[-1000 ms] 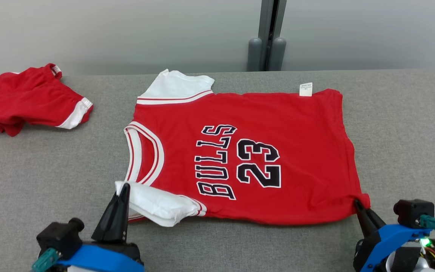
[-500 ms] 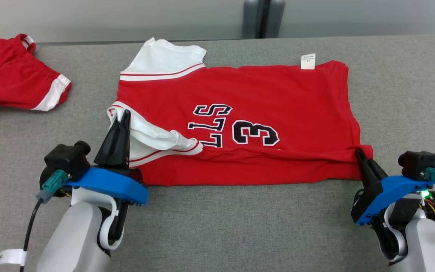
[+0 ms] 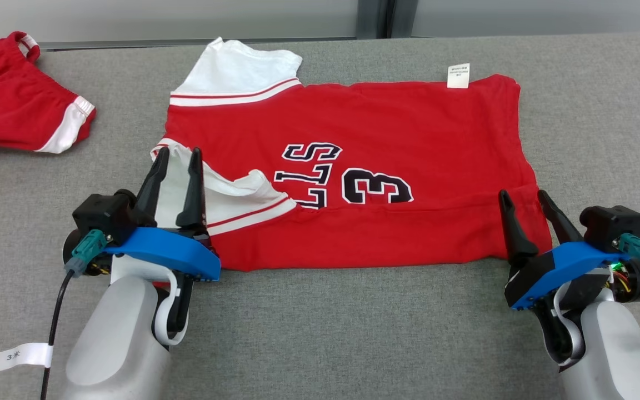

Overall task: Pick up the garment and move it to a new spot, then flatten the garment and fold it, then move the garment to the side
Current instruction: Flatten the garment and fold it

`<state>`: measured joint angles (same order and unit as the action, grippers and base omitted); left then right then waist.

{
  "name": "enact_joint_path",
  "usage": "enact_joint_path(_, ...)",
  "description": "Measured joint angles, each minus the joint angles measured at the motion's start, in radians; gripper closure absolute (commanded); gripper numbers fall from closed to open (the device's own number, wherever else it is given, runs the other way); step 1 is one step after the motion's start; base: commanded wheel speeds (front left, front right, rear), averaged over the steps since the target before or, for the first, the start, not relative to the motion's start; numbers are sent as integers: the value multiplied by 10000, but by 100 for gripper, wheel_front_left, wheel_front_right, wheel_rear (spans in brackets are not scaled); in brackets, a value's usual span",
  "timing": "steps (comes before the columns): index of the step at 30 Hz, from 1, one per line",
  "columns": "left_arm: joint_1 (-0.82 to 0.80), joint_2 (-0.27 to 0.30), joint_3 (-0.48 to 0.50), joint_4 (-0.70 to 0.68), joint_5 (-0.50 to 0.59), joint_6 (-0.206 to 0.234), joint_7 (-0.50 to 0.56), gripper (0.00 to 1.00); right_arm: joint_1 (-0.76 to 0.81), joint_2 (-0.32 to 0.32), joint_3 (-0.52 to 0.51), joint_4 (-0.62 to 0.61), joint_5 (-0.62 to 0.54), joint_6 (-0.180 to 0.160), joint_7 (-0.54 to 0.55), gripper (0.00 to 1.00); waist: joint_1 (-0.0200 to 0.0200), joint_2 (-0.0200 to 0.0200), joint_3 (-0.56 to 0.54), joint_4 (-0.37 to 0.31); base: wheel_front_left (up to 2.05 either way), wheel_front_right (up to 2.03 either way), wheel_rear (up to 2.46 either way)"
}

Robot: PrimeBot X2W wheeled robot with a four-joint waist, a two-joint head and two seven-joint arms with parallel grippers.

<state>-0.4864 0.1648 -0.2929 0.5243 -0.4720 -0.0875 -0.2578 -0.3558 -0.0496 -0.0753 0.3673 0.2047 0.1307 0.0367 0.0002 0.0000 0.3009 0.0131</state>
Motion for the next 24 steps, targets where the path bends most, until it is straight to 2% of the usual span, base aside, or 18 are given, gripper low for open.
enact_joint_path(6,207,-128,309,-378,79,-102,-38,0,105,2,-81,-190,-213,0,-545,0,-1,0,-223,75,0,0,0)
enact_joint_path(14,1740,4,811,-953,40,-125,-31,0,1079,-2,-270,-1244,-742,0,-897,0,-2,0,-774,111,0,0,0)
enact_joint_path(17,2292,182,922,-999,-150,36,399,0,1515,-2,-267,-1569,-823,0,-784,0,-3,0,-951,76,0,0,0)
enact_joint_path(24,3434,397,1344,-1287,-1087,533,2232,0,2050,-2,-347,-1914,-811,0,-466,0,-3,0,-1003,-71,0,0,0)
